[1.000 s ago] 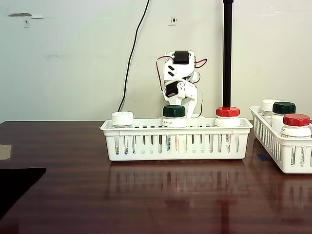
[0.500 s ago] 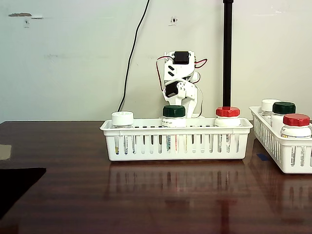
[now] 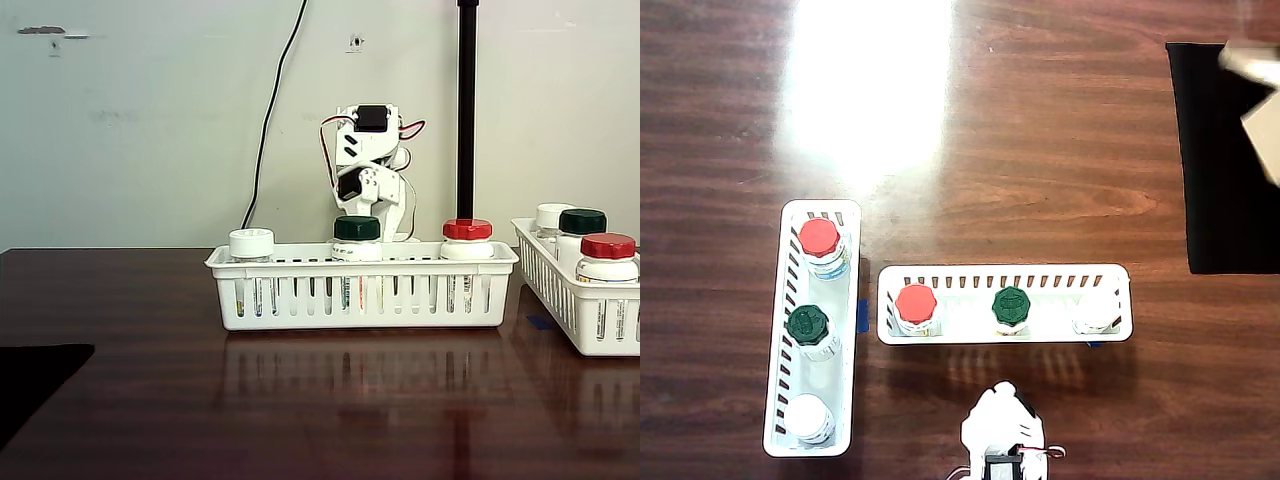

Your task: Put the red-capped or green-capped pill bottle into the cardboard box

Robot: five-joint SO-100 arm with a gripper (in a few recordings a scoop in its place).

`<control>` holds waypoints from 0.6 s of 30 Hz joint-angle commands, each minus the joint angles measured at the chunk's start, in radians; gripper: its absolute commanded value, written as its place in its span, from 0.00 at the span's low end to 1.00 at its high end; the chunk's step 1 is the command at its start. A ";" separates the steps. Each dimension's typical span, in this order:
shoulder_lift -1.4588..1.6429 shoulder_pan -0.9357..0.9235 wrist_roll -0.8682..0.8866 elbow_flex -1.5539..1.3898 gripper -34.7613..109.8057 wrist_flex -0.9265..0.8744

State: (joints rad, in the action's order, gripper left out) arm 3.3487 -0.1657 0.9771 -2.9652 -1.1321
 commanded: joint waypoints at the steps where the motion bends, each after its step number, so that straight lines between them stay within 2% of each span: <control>1: 0.087 -0.091 0.173 0.005 0.23 0.003; 7: 0.087 -0.209 0.173 0.005 0.23 0.144; 13: 0.087 -0.313 0.267 0.005 0.23 0.222; 18: 0.087 -0.307 0.299 0.005 0.23 0.264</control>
State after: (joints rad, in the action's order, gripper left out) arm 3.3487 -0.4203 1.2548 -2.9652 -0.8928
